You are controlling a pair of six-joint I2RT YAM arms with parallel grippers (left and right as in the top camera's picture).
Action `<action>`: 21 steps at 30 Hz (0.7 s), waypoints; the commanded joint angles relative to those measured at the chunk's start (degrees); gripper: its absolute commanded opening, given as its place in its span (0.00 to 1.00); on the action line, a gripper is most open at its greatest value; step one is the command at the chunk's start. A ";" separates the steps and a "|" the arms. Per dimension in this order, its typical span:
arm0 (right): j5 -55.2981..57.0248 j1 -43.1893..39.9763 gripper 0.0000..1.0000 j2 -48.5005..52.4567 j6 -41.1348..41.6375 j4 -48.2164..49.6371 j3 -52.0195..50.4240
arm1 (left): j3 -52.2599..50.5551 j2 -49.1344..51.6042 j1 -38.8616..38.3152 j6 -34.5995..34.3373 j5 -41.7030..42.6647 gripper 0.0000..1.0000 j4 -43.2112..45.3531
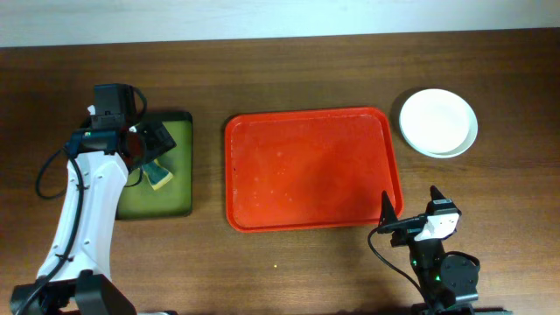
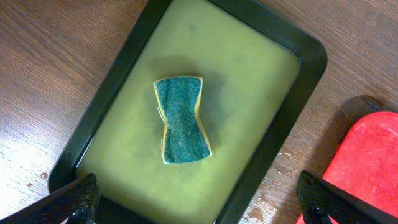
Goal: Clean dirty plates on tray and stack at the side
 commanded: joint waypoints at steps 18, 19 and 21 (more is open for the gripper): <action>0.52 -0.35 0.99 -0.55 -0.04 -0.37 -0.35 | -41.55 -56.85 0.31 17.09 6.05 0.99 21.16; 0.50 -0.35 0.99 -0.55 -0.04 -0.37 -0.35 | -43.65 -60.67 0.31 18.64 6.05 0.99 22.27; 0.52 -0.35 0.99 -0.55 -0.04 -0.37 -0.35 | -47.28 -67.63 0.31 20.44 6.05 0.99 24.63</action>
